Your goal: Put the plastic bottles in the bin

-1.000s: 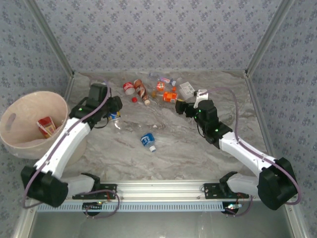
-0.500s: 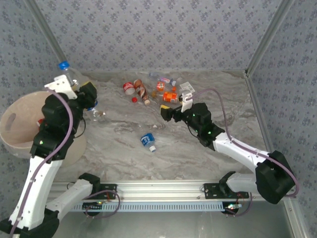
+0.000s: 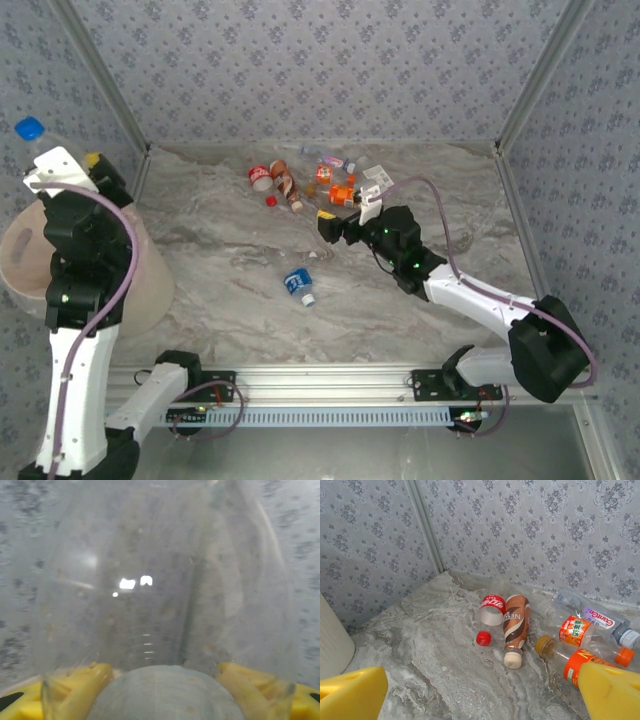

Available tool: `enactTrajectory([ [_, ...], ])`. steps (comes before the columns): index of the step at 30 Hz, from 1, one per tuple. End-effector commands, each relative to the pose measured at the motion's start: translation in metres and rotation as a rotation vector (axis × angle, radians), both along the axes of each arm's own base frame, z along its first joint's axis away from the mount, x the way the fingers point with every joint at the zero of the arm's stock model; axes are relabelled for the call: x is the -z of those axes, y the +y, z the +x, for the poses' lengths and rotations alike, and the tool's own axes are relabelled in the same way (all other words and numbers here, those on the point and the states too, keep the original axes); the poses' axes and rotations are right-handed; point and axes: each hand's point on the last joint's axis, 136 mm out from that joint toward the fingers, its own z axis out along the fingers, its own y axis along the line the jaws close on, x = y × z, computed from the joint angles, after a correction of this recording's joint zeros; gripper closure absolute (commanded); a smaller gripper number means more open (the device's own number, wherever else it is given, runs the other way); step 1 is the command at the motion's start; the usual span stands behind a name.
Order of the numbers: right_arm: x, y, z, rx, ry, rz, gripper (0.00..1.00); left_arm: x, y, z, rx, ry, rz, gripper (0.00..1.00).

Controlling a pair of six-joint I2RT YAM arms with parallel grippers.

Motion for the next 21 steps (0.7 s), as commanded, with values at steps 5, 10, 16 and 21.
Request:
enactTrajectory([
  [5, -0.017, 0.008, 0.000, -0.018, -0.052, 0.023, 0.00, 0.025, 0.049, 0.007, -0.160, 0.087, -0.065, 0.44],
  [10, -0.014, 0.006, -0.002, -0.009, -0.047, 0.009, 0.00, 0.058, 0.063, 0.020, -0.156, 0.122, -0.167, 0.43],
  [16, -0.012, 0.001, -0.002, 0.009, -0.051, -0.001, 0.00, 0.101, 0.067, 0.041, -0.127, 0.189, -0.275, 0.41],
  [21, -0.007, 0.002, -0.001, 0.012, -0.050, -0.023, 0.00, 0.124, 0.053, 0.062, -0.028, 0.160, -0.396, 0.40],
])
